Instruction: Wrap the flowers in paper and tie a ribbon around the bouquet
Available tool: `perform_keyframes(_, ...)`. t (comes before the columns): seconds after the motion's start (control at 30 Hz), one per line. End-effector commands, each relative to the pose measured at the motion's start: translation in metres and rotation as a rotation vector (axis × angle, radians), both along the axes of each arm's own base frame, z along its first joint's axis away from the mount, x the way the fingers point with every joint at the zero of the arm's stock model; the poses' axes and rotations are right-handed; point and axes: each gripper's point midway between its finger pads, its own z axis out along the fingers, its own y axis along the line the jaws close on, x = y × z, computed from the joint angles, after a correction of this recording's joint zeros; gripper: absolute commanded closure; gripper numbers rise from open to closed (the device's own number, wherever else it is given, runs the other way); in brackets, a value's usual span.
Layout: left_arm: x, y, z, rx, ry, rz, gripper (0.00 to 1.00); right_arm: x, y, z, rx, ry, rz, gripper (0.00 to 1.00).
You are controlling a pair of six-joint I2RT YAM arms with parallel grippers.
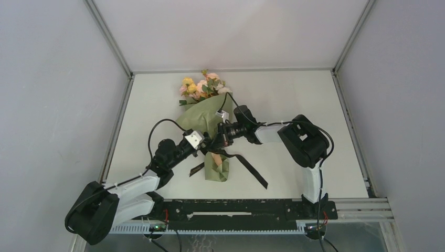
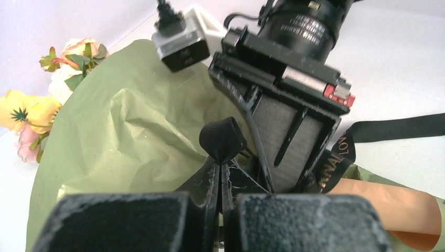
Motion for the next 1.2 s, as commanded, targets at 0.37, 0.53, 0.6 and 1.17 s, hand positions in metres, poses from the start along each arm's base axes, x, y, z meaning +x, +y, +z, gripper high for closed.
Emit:
perform_keyframes(0.37,0.009,0.042,-0.030,-0.132,0.332,0.364,1.00,0.037,-0.027,0.009,-0.076,-0.111,-0.211,1.00)
perform_keyframes(0.53,0.014,0.049,-0.032,-0.151,0.333,0.411,1.00,0.034,-0.026,0.013,-0.061,-0.101,-0.195,1.00)
perform_keyframes(0.6,0.015,0.049,-0.030,-0.151,0.317,0.408,1.00,0.032,-0.026,0.017,-0.052,-0.105,-0.185,1.00)
perform_keyframes(1.17,0.007,0.056,0.009,-0.208,0.252,0.402,0.22,0.028,-0.021,0.014,-0.061,-0.120,-0.177,1.00)
